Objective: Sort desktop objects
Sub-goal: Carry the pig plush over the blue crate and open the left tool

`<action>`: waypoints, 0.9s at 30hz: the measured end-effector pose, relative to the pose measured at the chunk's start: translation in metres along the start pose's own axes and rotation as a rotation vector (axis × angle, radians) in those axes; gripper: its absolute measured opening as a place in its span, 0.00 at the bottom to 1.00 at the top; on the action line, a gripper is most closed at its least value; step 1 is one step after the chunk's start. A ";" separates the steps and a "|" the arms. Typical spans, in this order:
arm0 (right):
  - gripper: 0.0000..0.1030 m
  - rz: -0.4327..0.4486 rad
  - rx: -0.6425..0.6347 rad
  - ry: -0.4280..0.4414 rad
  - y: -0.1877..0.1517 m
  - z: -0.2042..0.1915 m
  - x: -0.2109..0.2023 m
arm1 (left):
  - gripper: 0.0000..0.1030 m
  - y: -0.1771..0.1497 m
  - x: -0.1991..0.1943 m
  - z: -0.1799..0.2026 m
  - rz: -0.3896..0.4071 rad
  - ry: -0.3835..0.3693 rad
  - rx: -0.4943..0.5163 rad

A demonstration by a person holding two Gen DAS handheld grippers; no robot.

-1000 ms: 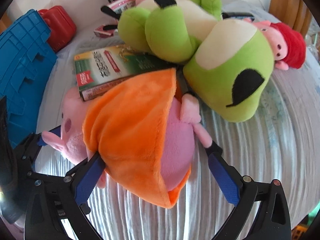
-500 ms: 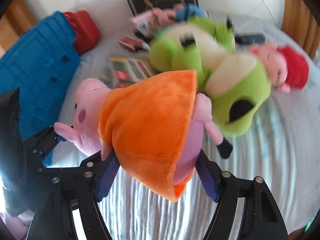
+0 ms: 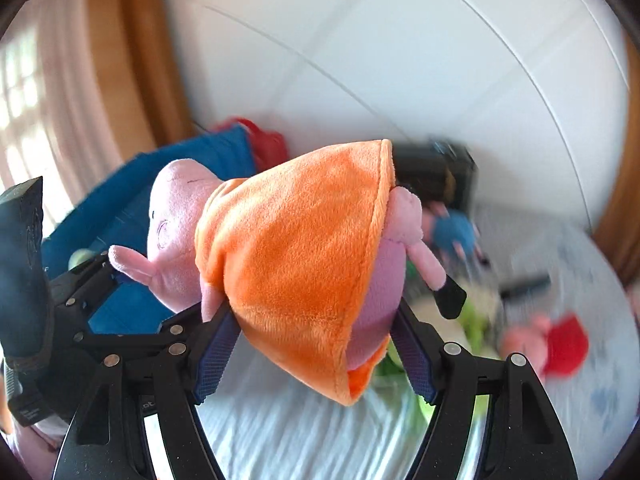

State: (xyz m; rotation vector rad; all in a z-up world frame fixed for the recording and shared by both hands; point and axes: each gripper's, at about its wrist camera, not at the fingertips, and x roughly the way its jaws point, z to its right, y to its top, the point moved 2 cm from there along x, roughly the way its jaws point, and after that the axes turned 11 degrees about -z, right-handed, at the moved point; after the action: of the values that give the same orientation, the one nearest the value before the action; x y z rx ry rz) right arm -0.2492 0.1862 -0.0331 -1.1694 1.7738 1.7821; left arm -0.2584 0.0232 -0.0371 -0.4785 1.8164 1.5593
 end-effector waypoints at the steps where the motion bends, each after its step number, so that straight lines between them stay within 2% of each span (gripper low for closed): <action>1: 0.72 0.016 -0.030 0.013 0.013 -0.014 -0.004 | 0.71 0.005 -0.013 -0.018 0.014 0.034 -0.020; 7: 0.72 0.040 -0.172 0.134 0.082 -0.108 0.005 | 0.71 0.015 -0.057 -0.118 0.013 0.179 -0.122; 13: 0.72 -0.006 -0.261 0.239 0.125 -0.208 0.042 | 0.71 0.001 -0.077 -0.222 -0.032 0.301 -0.207; 18: 0.72 -0.063 -0.315 0.257 0.136 -0.273 0.078 | 0.71 -0.026 -0.072 -0.287 -0.087 0.342 -0.265; 22: 0.74 -0.102 -0.332 0.244 0.137 -0.300 0.100 | 0.73 -0.037 -0.056 -0.319 -0.129 0.358 -0.285; 24: 0.75 -0.102 -0.339 0.205 0.137 -0.309 0.108 | 0.73 -0.042 -0.053 -0.330 -0.145 0.363 -0.292; 27: 0.87 -0.098 -0.341 0.169 0.135 -0.313 0.107 | 0.74 -0.051 -0.053 -0.342 -0.137 0.356 -0.301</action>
State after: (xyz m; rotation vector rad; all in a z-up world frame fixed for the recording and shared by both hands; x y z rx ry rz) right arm -0.3222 -0.1598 0.0154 -1.5521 1.5027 2.0325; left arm -0.2758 -0.3255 -0.0210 -1.0575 1.7590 1.7416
